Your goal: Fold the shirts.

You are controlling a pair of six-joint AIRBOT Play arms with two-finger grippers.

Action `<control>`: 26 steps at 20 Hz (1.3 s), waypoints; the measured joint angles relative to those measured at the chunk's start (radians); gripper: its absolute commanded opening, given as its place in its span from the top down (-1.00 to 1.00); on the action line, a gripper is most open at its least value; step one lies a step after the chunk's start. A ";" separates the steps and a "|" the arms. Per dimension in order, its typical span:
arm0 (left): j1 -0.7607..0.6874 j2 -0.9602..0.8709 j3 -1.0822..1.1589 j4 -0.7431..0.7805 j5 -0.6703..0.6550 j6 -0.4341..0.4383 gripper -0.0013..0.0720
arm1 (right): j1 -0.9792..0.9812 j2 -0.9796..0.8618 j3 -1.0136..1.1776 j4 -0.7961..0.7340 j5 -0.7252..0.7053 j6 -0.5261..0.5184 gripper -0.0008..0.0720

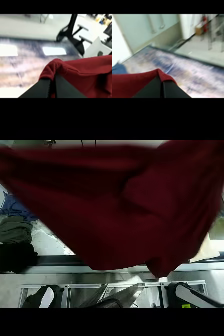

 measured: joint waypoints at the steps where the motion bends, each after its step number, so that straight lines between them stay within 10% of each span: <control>1: -0.100 -0.042 -0.089 0.069 0.077 0.000 0.93 | 0.066 -0.048 -0.064 -0.024 -0.027 -0.018 0.93; 6: -0.391 -0.384 -0.247 0.230 0.406 0.001 0.93 | 0.264 -0.347 -0.234 -0.122 -0.228 -0.045 0.93; 12: -0.423 -0.733 -0.001 0.269 0.367 0.002 0.92 | 0.293 -0.539 -0.267 -0.067 -0.344 -0.068 0.88; 13: -0.421 -0.762 0.035 0.275 0.359 0.002 0.71 | 0.291 -0.549 -0.269 -0.065 -0.360 -0.071 0.32; 14: -0.418 -0.789 0.072 0.275 0.348 0.002 -0.71 | 0.288 -0.555 -0.270 -0.062 -0.375 -0.073 0.05; 15: -0.415 -0.809 0.103 0.279 0.328 0.001 -0.92 | 0.283 -0.559 -0.270 -0.061 -0.380 -0.075 0.05; 26: -0.220 -0.842 0.120 0.352 -0.114 -0.037 -0.92 | -0.002 -0.430 -0.335 -0.235 -0.044 0.068 0.06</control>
